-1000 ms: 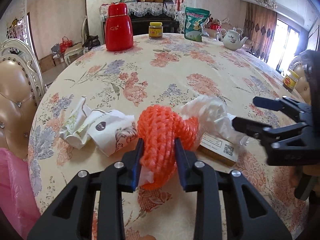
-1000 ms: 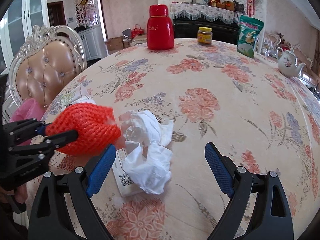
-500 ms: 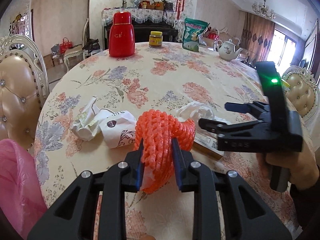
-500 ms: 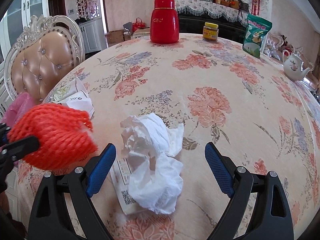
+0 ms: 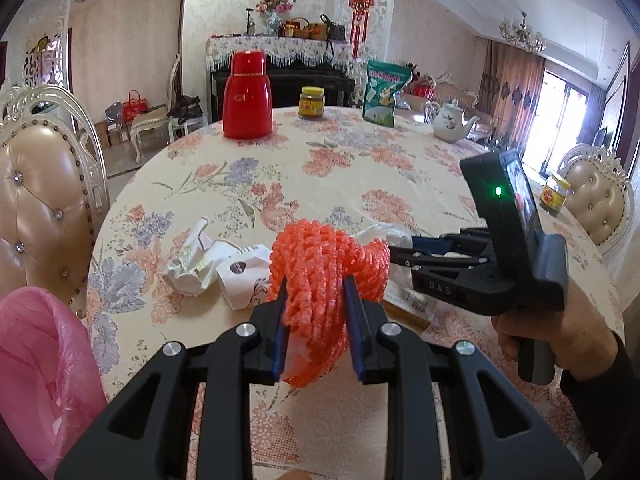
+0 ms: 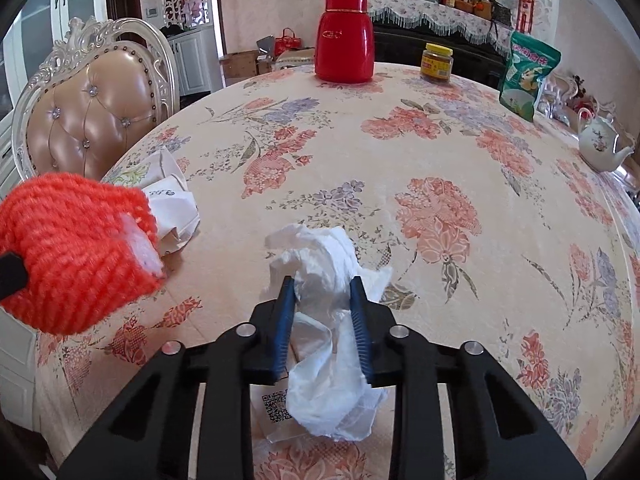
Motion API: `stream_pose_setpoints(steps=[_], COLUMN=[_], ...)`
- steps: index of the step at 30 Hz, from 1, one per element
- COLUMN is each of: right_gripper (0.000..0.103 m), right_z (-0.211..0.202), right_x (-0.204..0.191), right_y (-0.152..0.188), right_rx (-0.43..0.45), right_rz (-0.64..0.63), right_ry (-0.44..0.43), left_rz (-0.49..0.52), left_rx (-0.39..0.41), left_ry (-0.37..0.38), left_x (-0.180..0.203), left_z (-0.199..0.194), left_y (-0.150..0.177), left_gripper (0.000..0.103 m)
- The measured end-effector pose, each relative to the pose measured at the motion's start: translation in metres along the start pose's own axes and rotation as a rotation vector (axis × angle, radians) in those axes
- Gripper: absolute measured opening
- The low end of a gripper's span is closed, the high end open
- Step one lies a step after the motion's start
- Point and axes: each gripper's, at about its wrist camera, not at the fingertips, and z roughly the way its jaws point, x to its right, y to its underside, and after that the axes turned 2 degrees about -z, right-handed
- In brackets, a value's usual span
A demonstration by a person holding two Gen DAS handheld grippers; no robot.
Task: Collect trash
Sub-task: 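Carry the orange net and white tissue over the pink bin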
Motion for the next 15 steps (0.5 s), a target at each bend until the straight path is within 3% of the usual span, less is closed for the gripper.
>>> stream_pose_setpoints(steps=[15], right_gripper=[0.025], right_z=[-0.053], right_x=[0.007], right_y=[-0.011], right_rx=[0.112], right_rz=[0.031], right_ry=[0.026], left_rz=[-0.033], left_rx=[0.106], left_ry=[-0.033], left_x=[-0.016], left_z=[-0.040], left_y=[-0.019], left_gripper=[0.024])
